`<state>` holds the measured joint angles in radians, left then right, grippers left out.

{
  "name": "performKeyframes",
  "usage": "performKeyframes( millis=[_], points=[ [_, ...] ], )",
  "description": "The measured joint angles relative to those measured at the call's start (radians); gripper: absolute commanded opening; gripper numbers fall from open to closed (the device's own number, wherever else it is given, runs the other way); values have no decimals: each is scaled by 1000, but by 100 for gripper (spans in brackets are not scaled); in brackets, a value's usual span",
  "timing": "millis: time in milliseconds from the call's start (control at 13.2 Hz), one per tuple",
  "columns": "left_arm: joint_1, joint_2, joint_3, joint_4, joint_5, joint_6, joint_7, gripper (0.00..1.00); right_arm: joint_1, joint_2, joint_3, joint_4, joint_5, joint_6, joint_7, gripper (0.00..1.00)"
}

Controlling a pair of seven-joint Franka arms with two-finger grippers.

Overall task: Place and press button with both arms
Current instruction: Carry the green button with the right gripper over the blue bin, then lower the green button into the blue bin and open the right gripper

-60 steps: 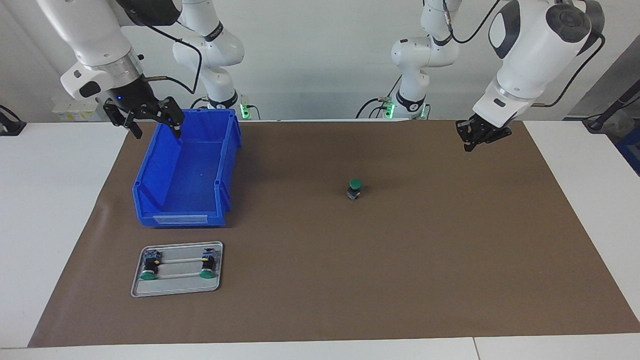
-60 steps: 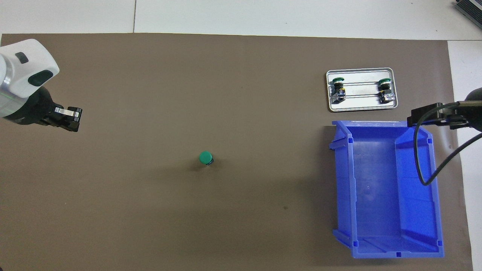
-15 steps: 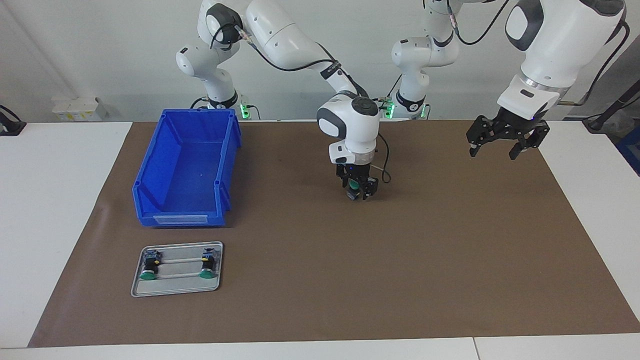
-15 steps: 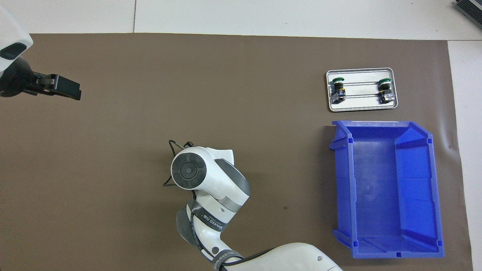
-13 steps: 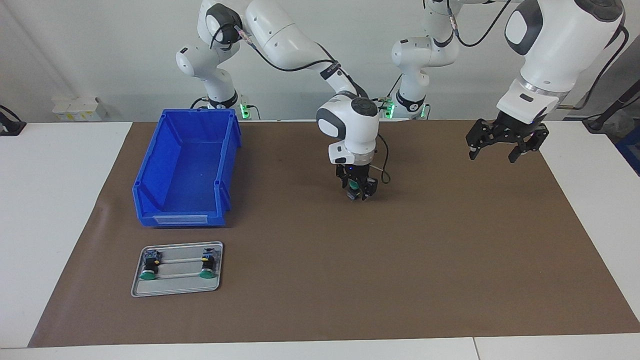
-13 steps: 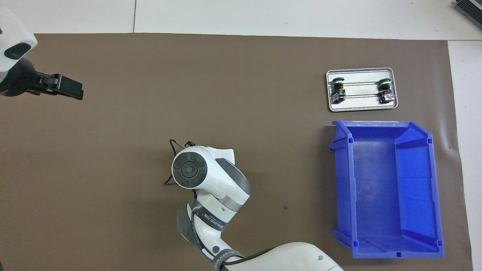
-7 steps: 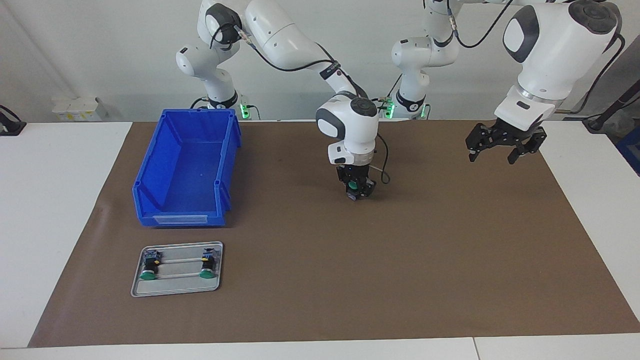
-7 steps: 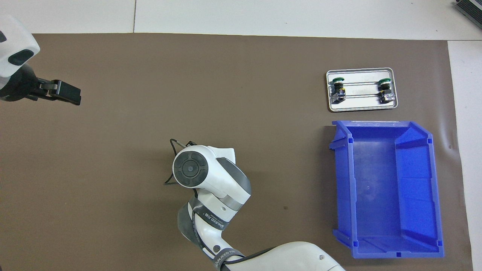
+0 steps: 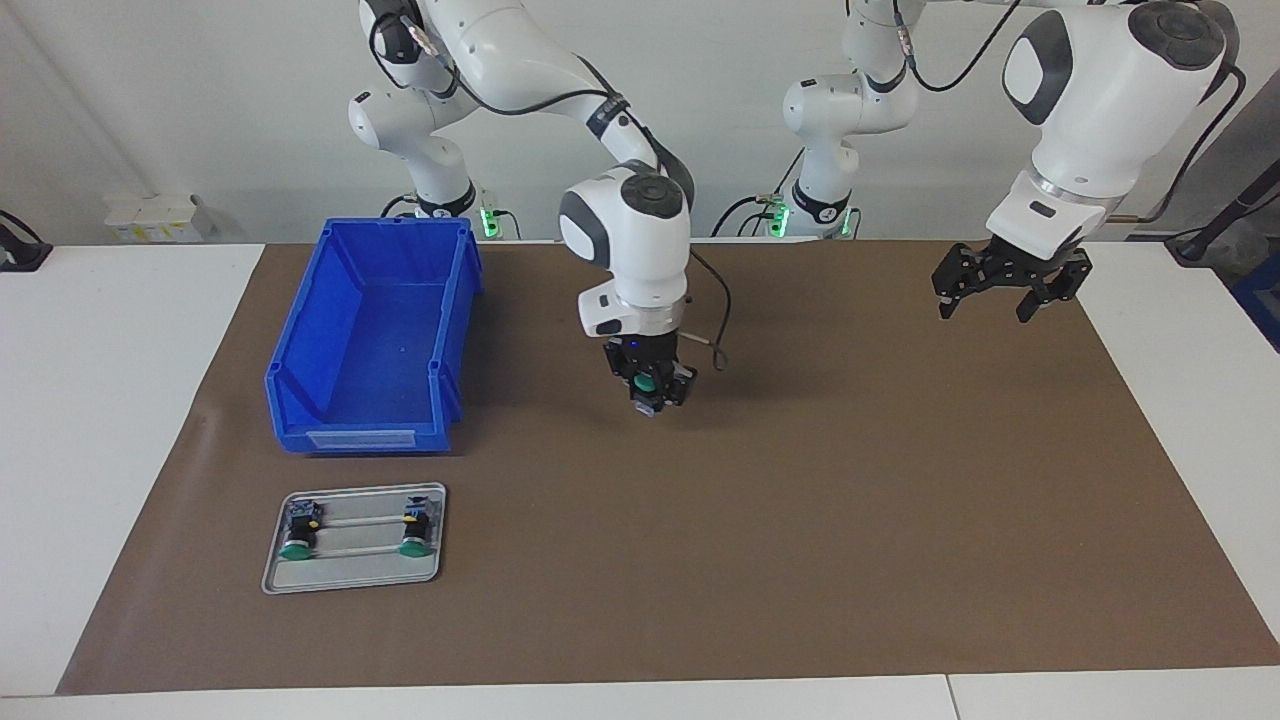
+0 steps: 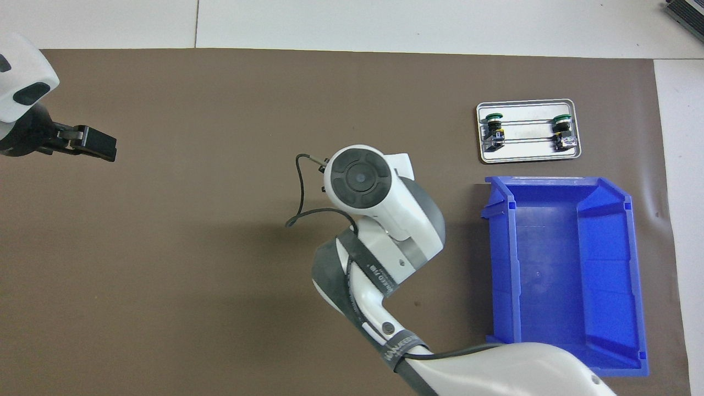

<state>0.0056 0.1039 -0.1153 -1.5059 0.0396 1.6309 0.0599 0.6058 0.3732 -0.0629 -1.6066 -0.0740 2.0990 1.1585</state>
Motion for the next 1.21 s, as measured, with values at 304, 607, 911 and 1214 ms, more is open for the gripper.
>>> performKeyframes(
  millis=[304,607,911,1214],
  points=[
    [0,-3,-1,-3,0,0,0,100,-203,-140,-2,-11,0,-153,-351,0],
    [16,-13,2,-7,1,-1,0,100,-440,-284,-4,-159,13,-205,-754,0],
    [21,-13,2,-8,1,-1,0,100,-588,-403,-4,-483,53,-7,-998,0],
    [22,-14,2,-8,1,-1,0,100,-614,-431,-1,-670,101,172,-1029,0]
  ],
)
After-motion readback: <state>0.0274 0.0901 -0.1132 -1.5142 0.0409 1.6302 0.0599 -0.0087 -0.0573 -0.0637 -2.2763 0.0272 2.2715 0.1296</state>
